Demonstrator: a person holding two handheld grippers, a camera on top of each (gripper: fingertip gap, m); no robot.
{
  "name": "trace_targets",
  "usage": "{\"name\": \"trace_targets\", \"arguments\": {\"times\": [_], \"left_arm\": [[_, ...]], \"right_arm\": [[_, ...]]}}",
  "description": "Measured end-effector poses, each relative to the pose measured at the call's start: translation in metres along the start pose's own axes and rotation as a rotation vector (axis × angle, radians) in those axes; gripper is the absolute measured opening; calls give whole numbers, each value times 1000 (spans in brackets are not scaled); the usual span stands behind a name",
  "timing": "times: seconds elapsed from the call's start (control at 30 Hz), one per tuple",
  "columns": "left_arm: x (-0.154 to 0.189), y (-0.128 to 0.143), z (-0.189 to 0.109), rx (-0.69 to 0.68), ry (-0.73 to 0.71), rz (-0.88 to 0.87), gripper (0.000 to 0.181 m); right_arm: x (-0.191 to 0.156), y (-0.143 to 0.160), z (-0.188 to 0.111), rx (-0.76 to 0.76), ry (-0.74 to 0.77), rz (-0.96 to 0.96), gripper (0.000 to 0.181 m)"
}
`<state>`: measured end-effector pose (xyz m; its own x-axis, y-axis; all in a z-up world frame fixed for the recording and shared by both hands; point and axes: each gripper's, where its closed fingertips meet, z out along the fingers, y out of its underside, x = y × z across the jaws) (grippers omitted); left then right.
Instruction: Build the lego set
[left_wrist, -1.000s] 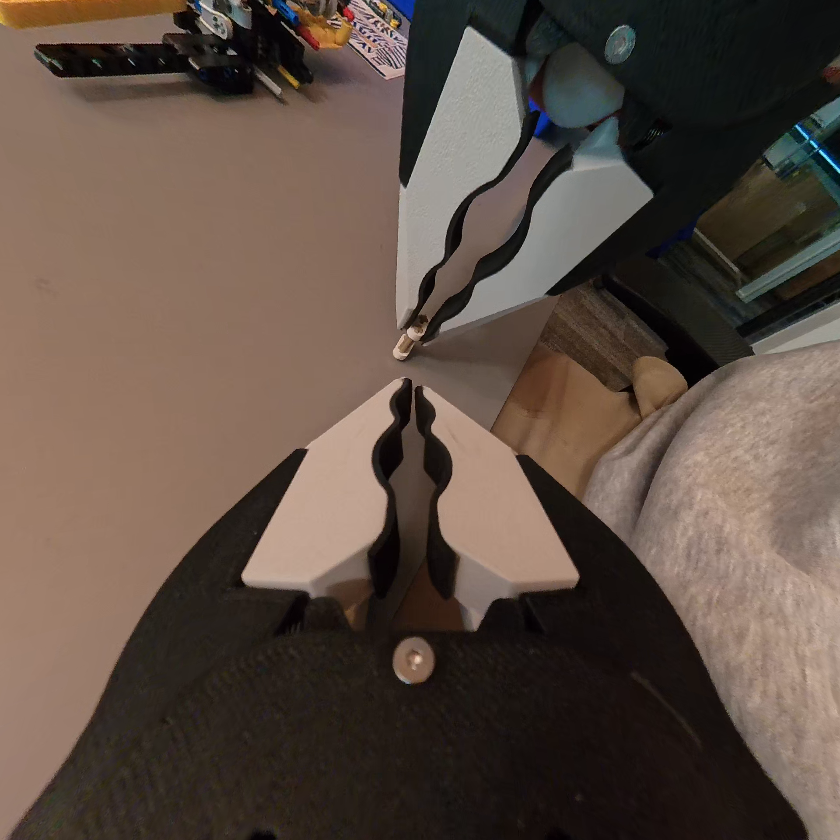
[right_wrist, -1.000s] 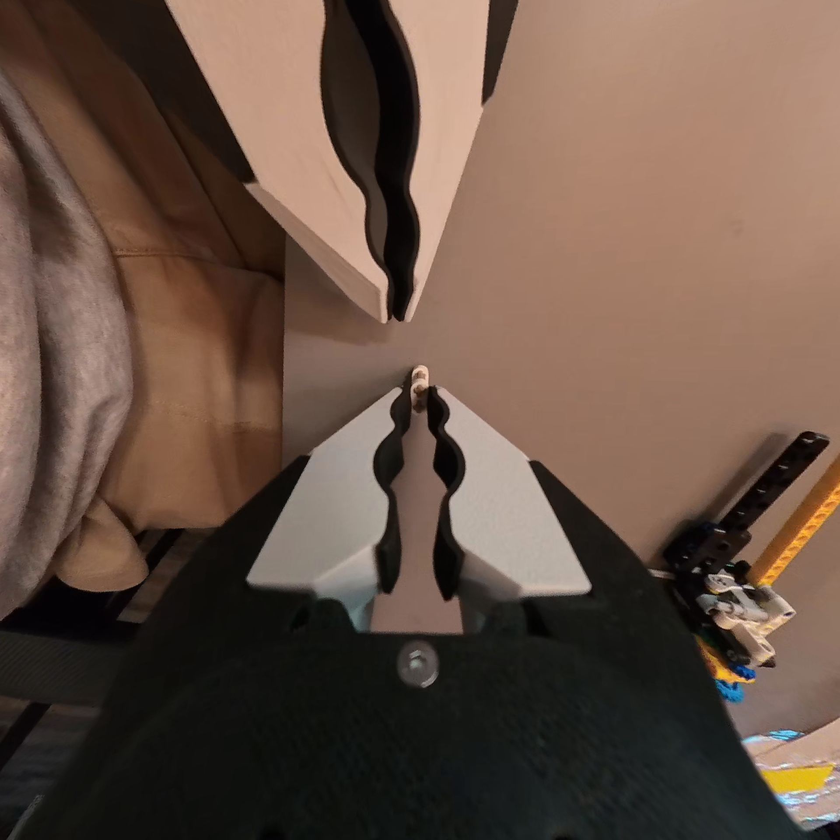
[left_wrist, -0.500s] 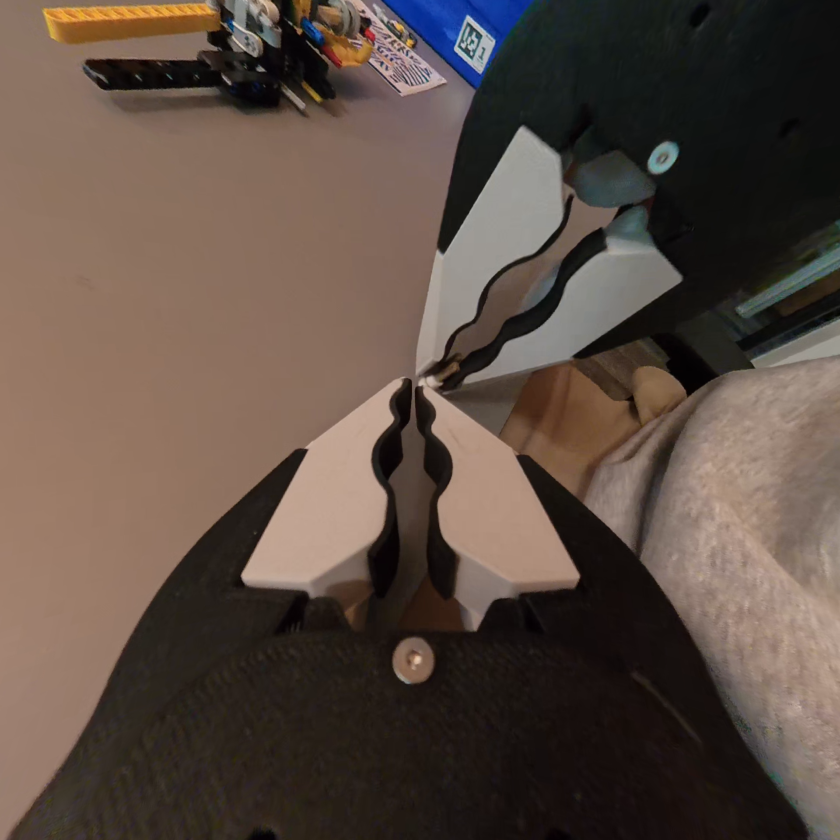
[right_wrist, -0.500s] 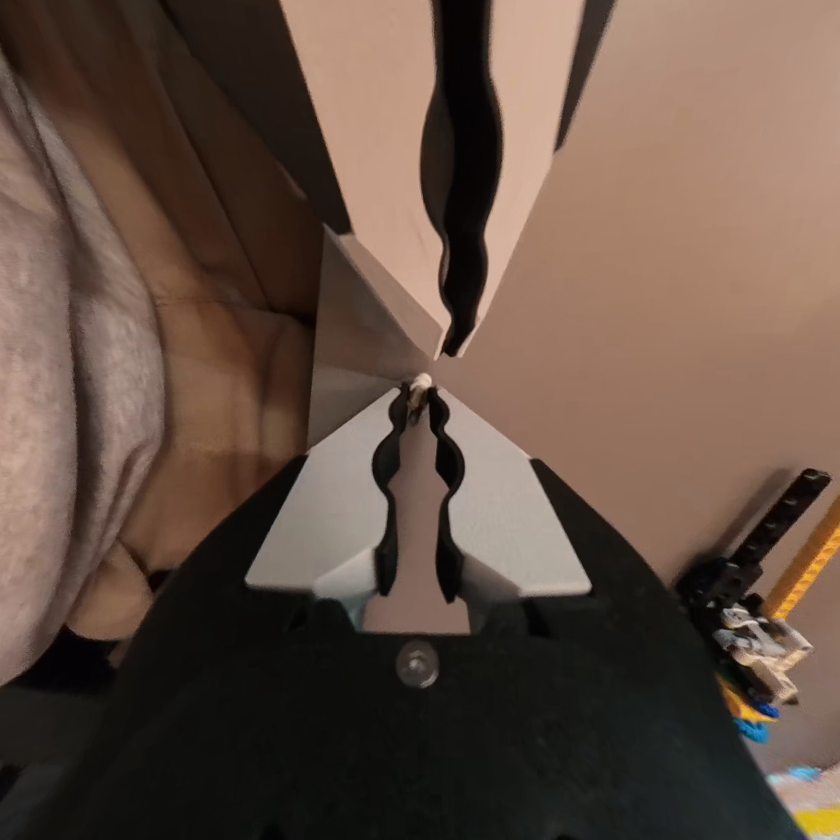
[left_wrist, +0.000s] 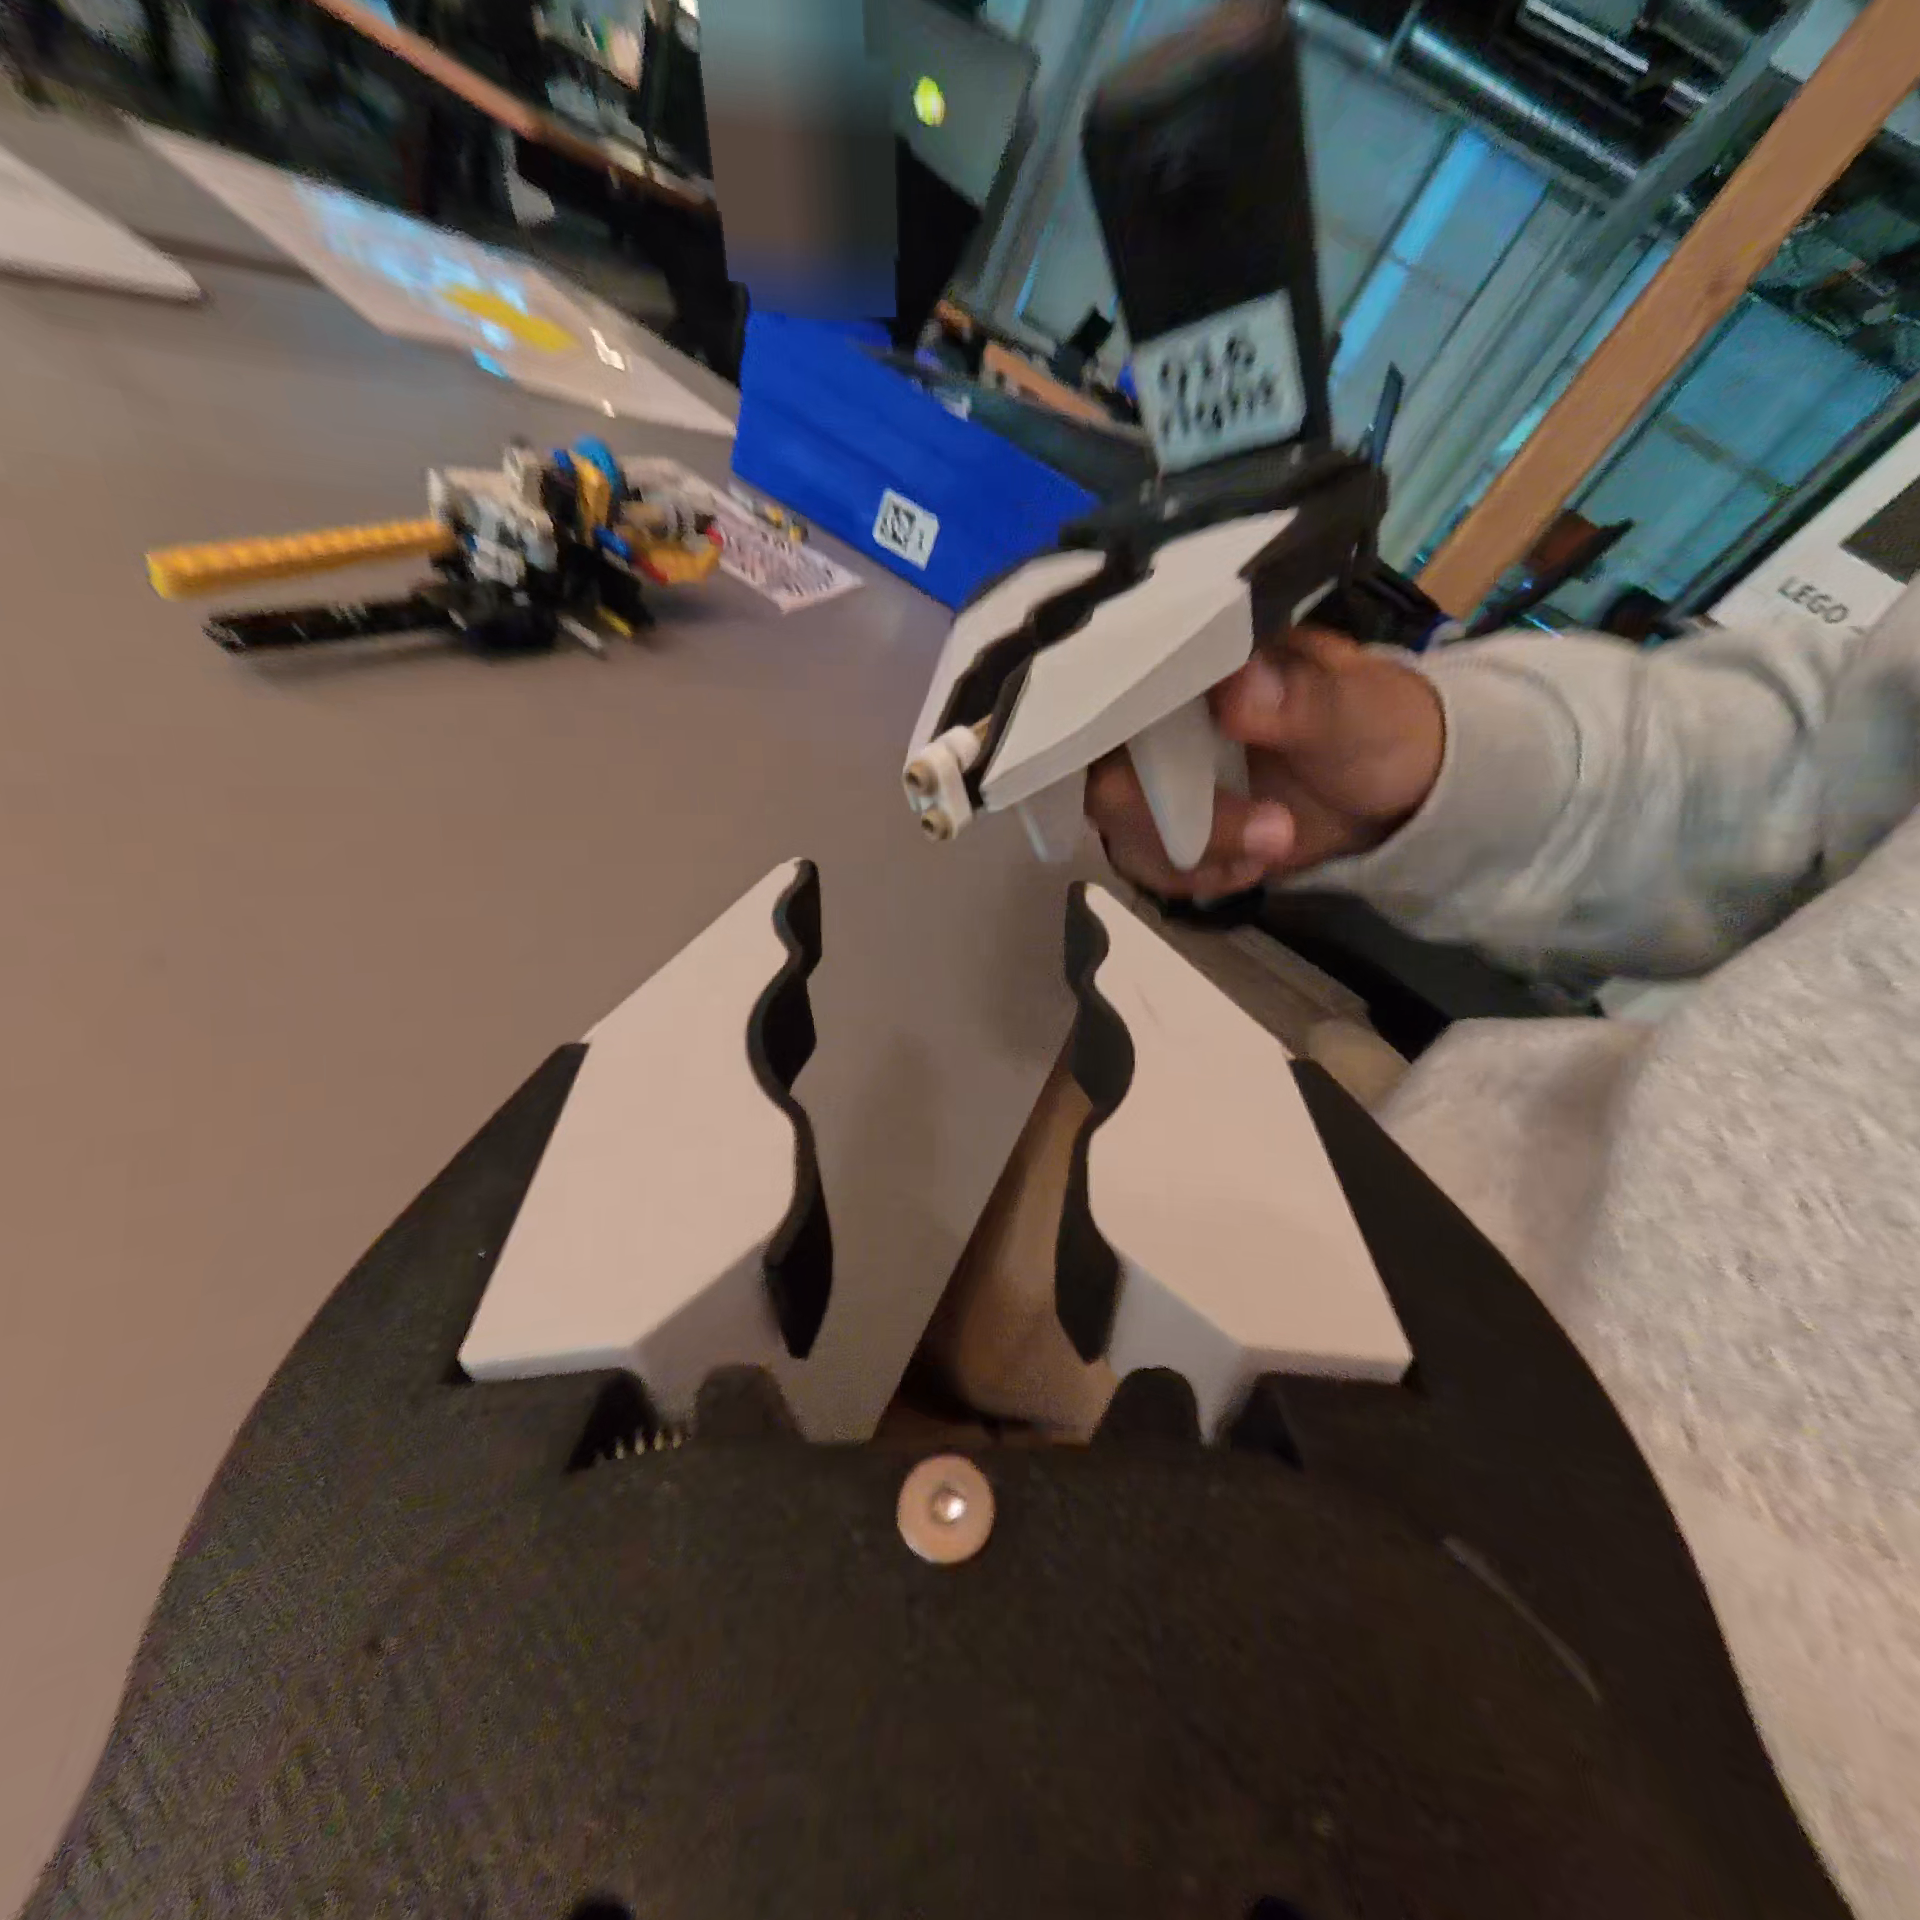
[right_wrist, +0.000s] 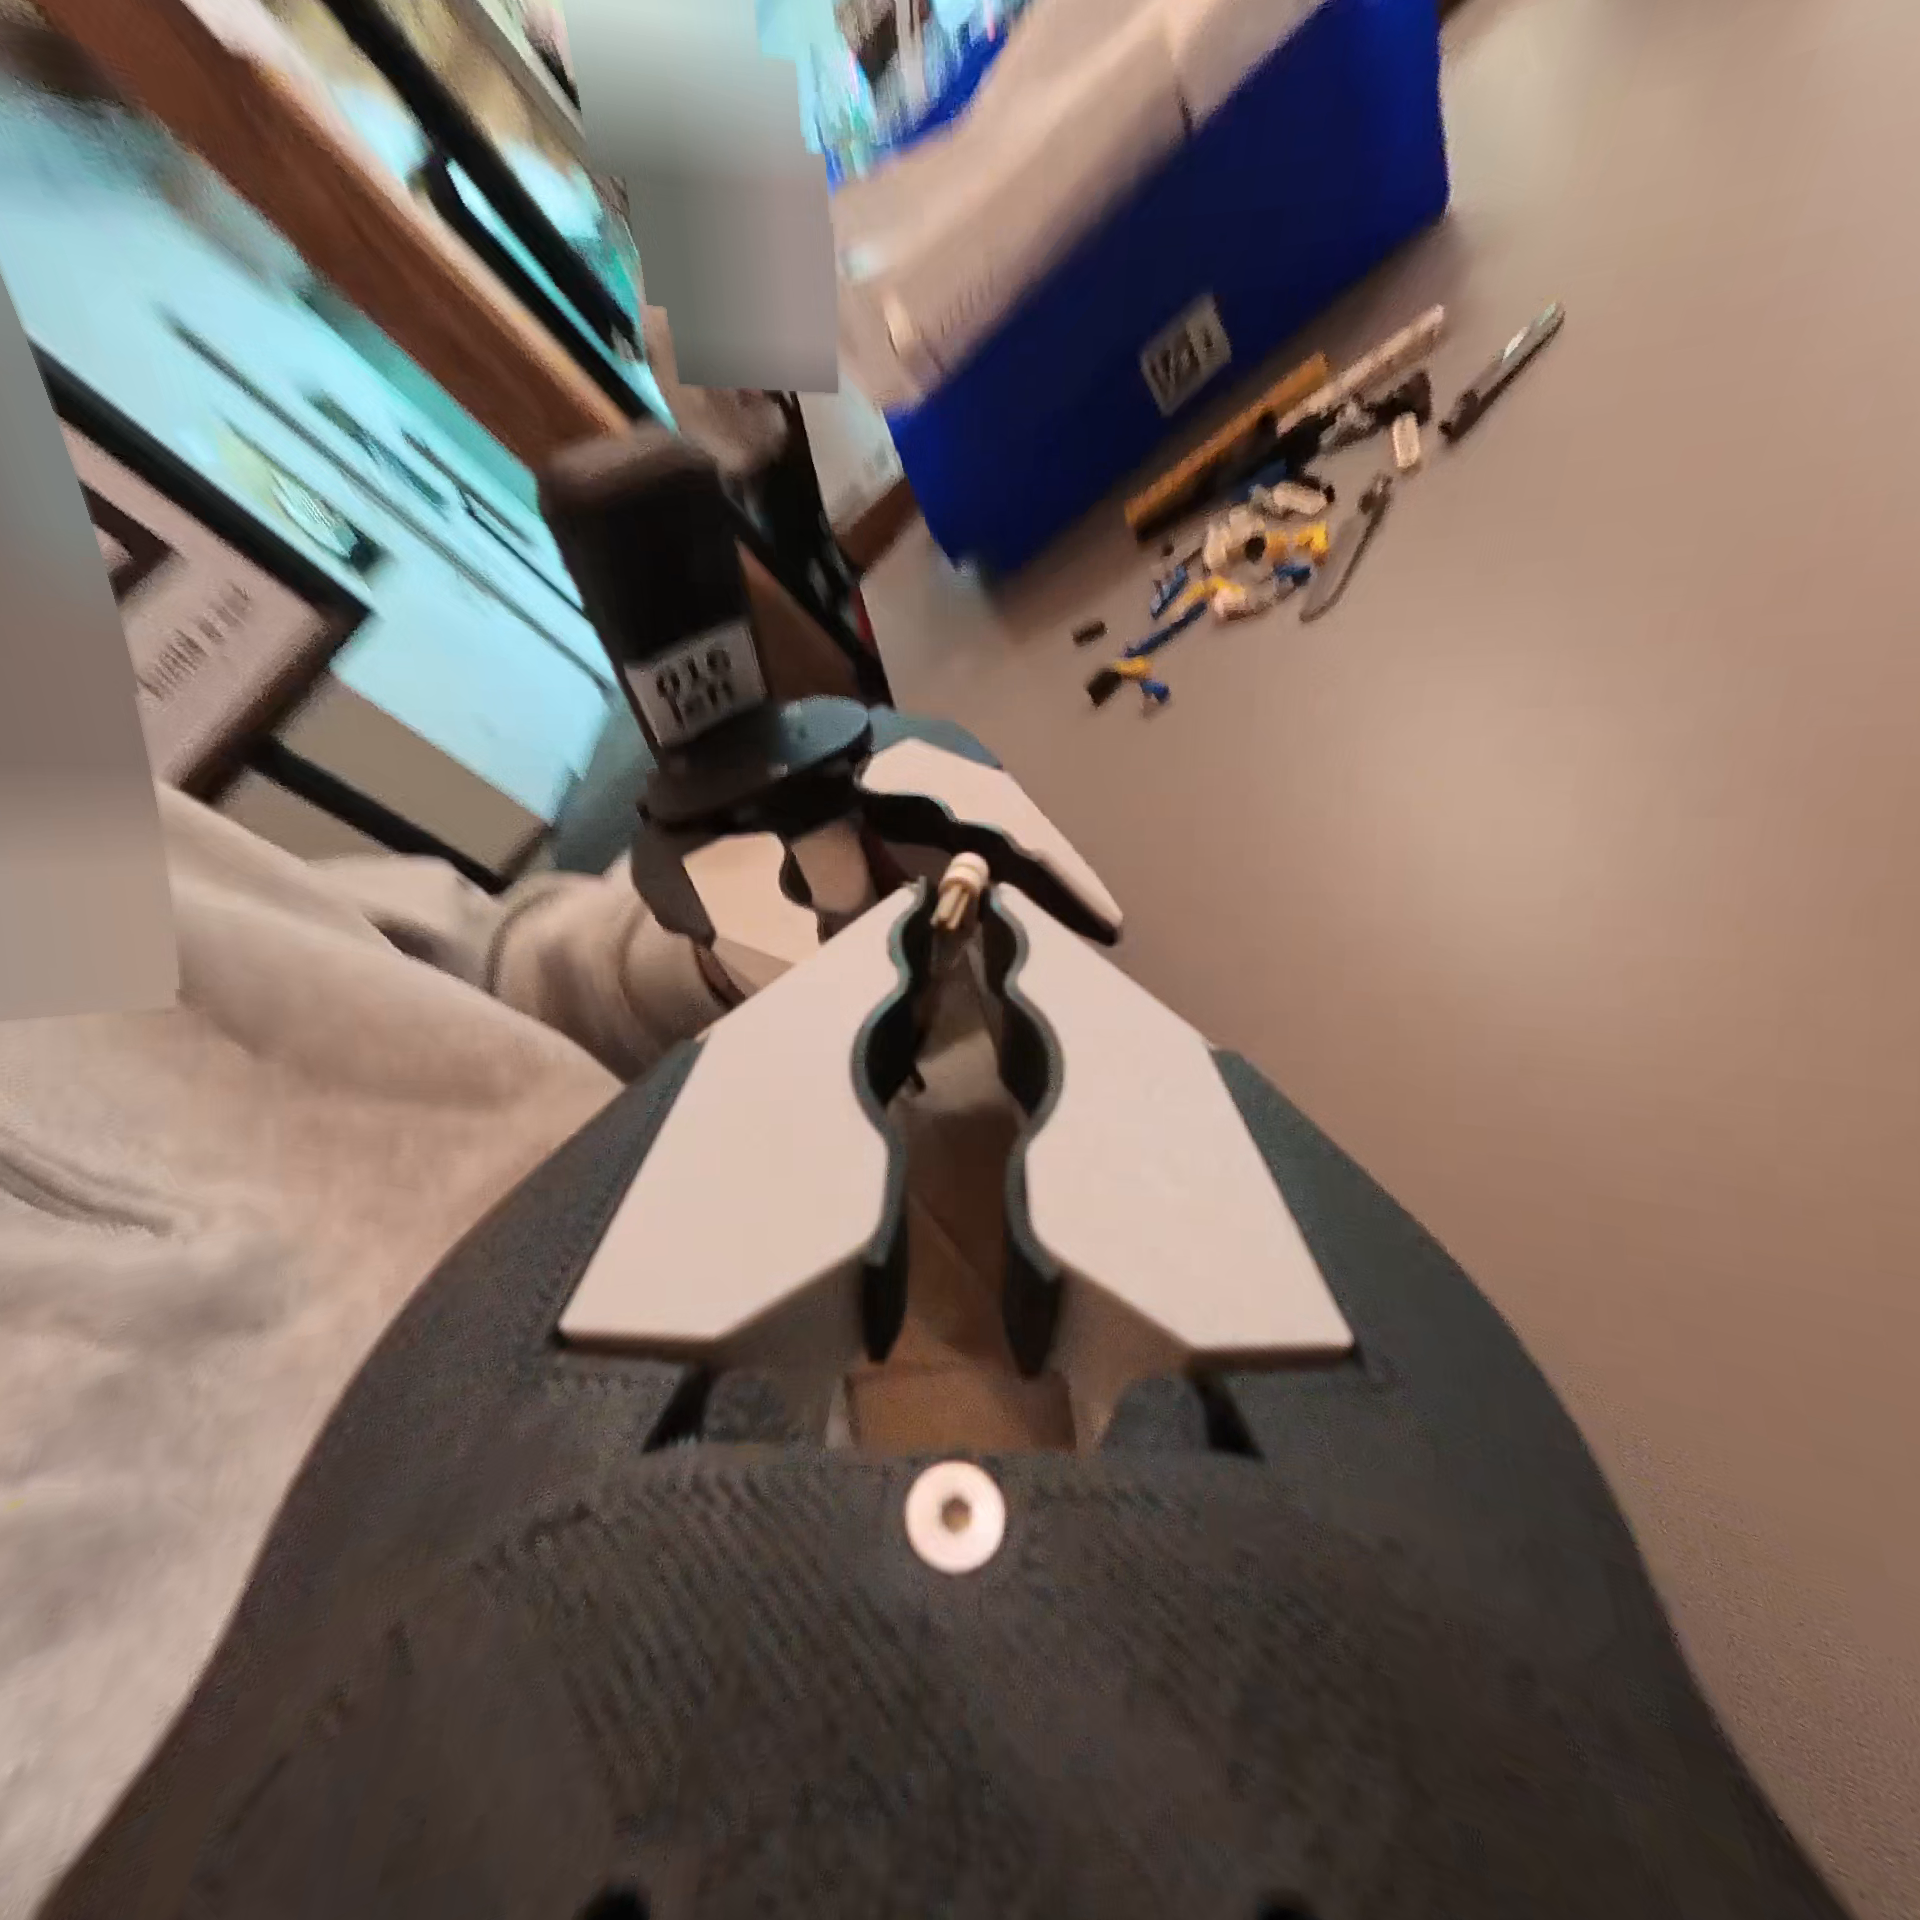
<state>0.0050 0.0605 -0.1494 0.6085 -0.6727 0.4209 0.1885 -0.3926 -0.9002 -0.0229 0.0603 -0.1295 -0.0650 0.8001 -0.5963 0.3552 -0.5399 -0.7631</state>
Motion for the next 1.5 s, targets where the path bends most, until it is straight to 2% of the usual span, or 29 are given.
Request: {"name": "trace_targets", "arguments": {"times": [0.03,0.1,0.23,0.37,0.47,0.63,0.9,1.3,1.37,1.43,1.47,1.5], "left_arm": [[1,-5,-1,36,-22,30,45],[1,-16,-4,101,-69,100,36],[6,-18,-5,112,-92,258,15],[15,-17,2,130,-90,331,14],[20,-13,13,114,-74,354,14],[26,-8,32,81,-20,363,14],[34,-7,52,53,75,309,14],[35,-11,53,53,101,344,14],[32,-13,52,59,85,332,14],[26,-19,47,91,67,310,14],[23,-21,45,100,60,290,14],[19,-22,43,103,57,267,14]], "right_arm": [[-2,-2,0,65,-24,34,7],[-4,1,0,138,-69,79,8],[-3,3,-4,238,-144,147,8],[-7,6,-15,296,-258,200,8],[-5,11,-26,310,-262,202,8],[3,19,-45,277,-175,139,8],[8,21,-67,379,-151,201,8],[8,18,-72,451,-172,222,8],[7,16,-73,463,-197,234,17],[15,12,-75,492,-181,296,50],[19,12,-76,495,-171,309,38],[20,13,-77,487,-168,300,38]]}}
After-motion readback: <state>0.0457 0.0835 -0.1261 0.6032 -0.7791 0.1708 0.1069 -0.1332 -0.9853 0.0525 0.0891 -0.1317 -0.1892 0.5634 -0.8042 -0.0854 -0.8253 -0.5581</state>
